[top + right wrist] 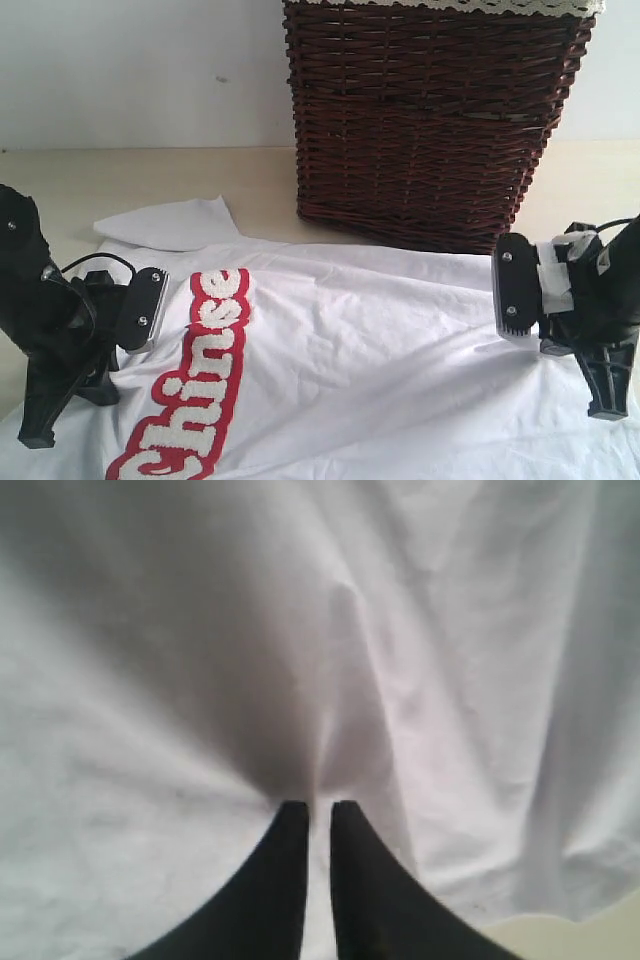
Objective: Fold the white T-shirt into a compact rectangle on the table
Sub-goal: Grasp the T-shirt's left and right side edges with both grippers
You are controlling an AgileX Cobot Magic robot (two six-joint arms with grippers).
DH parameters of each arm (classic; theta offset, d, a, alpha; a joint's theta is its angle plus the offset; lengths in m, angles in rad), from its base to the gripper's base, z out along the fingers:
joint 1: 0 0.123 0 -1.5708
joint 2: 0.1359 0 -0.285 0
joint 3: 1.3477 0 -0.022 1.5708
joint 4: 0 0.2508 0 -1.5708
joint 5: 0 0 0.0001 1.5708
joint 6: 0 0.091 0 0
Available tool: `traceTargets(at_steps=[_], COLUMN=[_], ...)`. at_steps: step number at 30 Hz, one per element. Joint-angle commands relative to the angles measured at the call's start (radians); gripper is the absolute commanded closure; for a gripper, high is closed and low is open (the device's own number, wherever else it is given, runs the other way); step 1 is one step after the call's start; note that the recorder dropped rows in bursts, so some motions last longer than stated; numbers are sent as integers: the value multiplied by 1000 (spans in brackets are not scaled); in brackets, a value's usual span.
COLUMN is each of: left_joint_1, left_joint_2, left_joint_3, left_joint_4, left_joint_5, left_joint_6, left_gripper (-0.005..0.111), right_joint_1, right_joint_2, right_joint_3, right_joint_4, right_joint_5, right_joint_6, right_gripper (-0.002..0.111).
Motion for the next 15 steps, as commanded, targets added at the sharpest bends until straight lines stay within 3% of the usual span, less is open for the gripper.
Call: traceTargets(at_steps=[1,9,11,15], left_joint_1=[-7,-7,-7,-7], left_joint_2=[38,38,38,38], left_joint_3=[15,15,15,15], left_joint_4=[8,8,8,8], left_joint_5=[-35,-39,-39,-39], left_joint_6=[-5,-5,-5,-5], left_gripper=[107,107,107,107], right_joint_1=[2,2,2,2], right_joint_2=[-82,-43,-4,62], right_joint_3=[1,30,30,16], right_joint_4=[-43,-62,-62,-62], right_joint_5=[50,63,65,36], right_joint_6=[47,47,19,-3], right_gripper=[77,10,3,3])
